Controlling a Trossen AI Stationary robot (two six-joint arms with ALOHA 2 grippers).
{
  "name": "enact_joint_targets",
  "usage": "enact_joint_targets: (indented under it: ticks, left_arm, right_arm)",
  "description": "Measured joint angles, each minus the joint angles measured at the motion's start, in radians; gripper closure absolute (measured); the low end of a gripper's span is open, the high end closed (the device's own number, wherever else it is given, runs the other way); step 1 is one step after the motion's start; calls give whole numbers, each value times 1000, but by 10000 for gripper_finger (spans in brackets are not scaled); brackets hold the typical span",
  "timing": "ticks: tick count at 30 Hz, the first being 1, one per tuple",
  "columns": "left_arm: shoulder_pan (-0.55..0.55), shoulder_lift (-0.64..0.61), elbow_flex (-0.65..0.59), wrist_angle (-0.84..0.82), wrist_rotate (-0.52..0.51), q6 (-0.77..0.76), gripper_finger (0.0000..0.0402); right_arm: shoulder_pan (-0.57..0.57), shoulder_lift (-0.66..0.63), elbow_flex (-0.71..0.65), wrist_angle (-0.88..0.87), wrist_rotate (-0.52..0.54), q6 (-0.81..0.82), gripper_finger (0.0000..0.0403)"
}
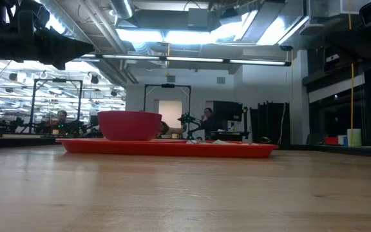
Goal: Set up tray
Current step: Return to Home Position
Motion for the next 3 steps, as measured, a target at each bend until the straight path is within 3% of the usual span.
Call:
enact_joint_targets:
  ticks: [3]
  left_arm:
    - [0, 0, 0, 0, 0, 0, 400]
  right_arm:
    - [0, 0, 0, 0, 0, -1, 373]
